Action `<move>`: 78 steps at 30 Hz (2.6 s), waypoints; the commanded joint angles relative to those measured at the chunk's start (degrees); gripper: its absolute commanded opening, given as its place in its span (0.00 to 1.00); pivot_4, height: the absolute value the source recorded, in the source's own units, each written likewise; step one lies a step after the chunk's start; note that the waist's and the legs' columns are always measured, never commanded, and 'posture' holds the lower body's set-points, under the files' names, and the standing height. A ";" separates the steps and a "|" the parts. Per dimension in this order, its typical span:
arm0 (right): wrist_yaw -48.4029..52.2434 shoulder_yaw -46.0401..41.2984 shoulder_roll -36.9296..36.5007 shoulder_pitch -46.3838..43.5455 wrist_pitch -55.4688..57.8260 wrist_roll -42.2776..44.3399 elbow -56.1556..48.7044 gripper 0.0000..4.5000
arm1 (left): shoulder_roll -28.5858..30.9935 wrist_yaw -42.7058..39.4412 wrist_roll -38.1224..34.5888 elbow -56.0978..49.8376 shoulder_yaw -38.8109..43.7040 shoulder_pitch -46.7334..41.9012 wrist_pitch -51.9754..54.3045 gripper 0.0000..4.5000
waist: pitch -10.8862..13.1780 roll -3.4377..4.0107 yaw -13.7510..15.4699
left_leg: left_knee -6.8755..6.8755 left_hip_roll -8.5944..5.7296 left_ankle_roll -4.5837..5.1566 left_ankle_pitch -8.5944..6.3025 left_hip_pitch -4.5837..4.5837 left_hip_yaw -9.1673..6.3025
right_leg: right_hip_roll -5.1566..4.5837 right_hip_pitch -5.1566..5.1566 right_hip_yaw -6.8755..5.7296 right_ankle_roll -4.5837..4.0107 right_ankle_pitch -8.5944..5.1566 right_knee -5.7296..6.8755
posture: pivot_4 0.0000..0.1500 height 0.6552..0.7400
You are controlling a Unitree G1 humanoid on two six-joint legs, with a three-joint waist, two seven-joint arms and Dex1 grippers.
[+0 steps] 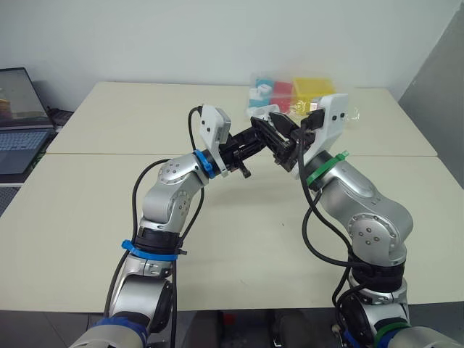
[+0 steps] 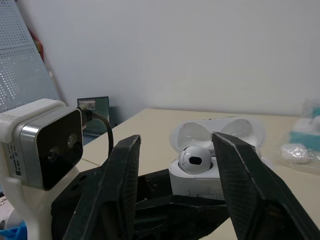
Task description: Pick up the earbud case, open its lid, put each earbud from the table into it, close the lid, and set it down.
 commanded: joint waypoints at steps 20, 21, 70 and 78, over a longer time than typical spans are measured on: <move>7.48 -3.31 -6.13 -2.49 -2.90 4.29 -4.65 0.54 | -0.10 -0.58 -1.65 -1.93 0.91 -1.06 -0.92 0.16 | 0.00 0.00 0.01 | -0.01 0.00 0.00 0.00 -0.01 0.01 | -0.01 0.01 0.00 0.00 0.00 -0.03 | 1.00 1.00; 9.39 -6.24 -9.67 -3.52 -1.21 6.33 -3.21 0.54 | 0.08 -1.25 -2.22 -2.07 0.91 -1.05 -0.41 0.16 | 0.00 0.00 0.03 | -0.01 0.00 0.00 0.00 -0.01 0.01 | -0.01 0.00 0.00 0.01 0.00 -0.04 | 1.00 1.00; 38.23 -6.21 -32.51 -9.53 3.82 8.09 14.65 0.02 | 0.72 -15.90 -3.11 -1.09 -5.26 -2.34 1.40 0.16 | 0.03 0.03 0.10 | -0.04 0.01 0.04 -0.02 -0.04 0.04 | 0.06 0.00 0.05 0.01 -0.01 -0.15 | 1.00 1.00; 38.84 -5.57 -33.63 -7.34 3.39 7.34 10.84 0.02 | 0.23 -15.88 -2.78 -0.52 -4.77 -2.85 1.14 0.16 | 0.03 0.03 0.10 | -0.04 0.01 0.04 -0.02 -0.03 0.05 | 0.06 0.00 0.06 0.01 -0.02 -0.15 | 1.00 1.00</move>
